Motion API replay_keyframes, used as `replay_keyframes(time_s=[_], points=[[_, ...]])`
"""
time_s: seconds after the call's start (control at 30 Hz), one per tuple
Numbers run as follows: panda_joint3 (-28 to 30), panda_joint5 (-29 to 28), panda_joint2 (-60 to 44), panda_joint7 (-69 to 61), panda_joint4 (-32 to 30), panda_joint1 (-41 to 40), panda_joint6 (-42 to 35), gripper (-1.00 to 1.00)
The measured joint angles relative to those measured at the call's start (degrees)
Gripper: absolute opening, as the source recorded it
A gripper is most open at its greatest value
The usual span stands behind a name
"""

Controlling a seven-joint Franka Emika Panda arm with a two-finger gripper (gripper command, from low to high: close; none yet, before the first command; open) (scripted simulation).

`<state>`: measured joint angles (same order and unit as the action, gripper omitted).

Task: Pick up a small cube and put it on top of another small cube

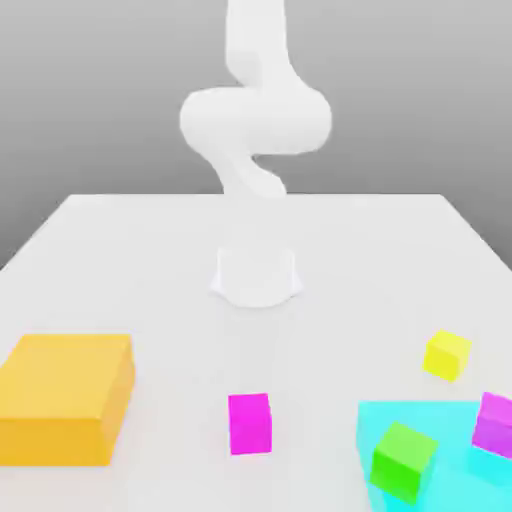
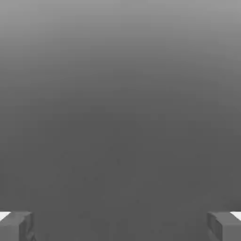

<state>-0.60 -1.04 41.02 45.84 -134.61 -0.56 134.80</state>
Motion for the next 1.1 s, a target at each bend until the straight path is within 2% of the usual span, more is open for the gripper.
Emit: replay_keyframes(time_s=[0.4,0.63,0.87,0.9,1.1], points=[[-0.5,-3.9,-25.9,-1.2,-14.6,-1.9,15.9,0.0],[-0.1,-0.9,-40.2,-5.5,-23.0,-1.8,25.1,0.0],[-0.3,0.3,-54.6,-6.8,-22.9,-1.8,36.4,0.0],[0.0,0.1,-56.6,-6.7,-22.6,-1.6,38.0,-1.0],[0.1,-0.1,-57.5,-6.5,-22.4,-1.5,38.7,-1.0]])
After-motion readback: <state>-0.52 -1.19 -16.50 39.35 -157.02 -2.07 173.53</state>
